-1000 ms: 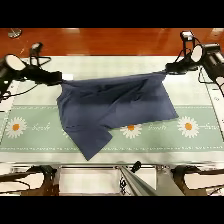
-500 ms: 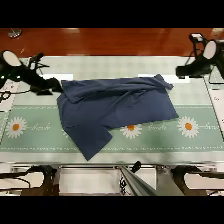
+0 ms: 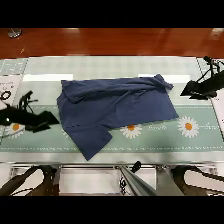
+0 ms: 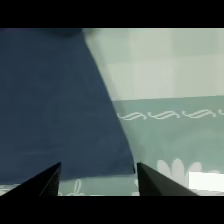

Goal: Fold the shirts.

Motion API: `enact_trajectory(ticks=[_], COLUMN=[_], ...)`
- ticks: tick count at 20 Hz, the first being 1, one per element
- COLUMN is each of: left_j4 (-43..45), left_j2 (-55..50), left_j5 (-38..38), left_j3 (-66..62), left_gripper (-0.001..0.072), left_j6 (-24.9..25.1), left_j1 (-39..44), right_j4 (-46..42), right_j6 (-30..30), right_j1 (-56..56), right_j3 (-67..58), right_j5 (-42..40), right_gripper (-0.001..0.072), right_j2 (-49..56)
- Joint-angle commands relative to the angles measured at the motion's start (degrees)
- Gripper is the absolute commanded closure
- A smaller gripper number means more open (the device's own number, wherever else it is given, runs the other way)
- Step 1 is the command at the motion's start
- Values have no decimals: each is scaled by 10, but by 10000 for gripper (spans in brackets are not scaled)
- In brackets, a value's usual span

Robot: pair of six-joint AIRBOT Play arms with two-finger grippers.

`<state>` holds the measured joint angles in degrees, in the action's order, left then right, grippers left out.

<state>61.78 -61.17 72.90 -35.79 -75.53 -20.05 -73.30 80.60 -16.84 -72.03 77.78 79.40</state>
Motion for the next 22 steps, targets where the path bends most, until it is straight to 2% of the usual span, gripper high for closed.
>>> enact_trajectory(ticks=[1,4,6,10,11,12,13,14,17,18,22], left_j4=[-40,-113,-149,-195,-205,-210,-210,-209,-209,-209,-209], left_j2=[31,31,31,8,-6,-21,-36,-46,-43,-37,11], left_j5=[-44,-96,-135,-218,-247,-277,-299,-303,-279,-266,-235], left_j3=[101,130,137,142,142,142,142,139,139,139,139], left_gripper=[56,56,56,76,126,322,590,687,688,689,688], left_j6=[61,91,91,91,90,84,69,64,70,79,84], left_j1=[-33,-31,-21,54,82,106,129,142,143,139,132], right_j4=[83,87,87,88,88,87,84,67,-63,-74,48], right_j6=[-28,-30,-29,-29,-29,-29,-29,-30,-35,-35,-49], right_j1=[-15,-15,-15,-15,-15,-15,-15,-15,-23,-40,-121], right_j3=[16,16,16,16,16,16,16,16,31,49,151], right_j5=[-2,-4,-5,-4,-4,-4,-4,-2,27,33,15], right_gripper=[162,166,167,178,178,178,178,178,176,177,174], right_j2=[-5,-5,-5,-5,-5,-5,-5,-4,-5,-5,-4])
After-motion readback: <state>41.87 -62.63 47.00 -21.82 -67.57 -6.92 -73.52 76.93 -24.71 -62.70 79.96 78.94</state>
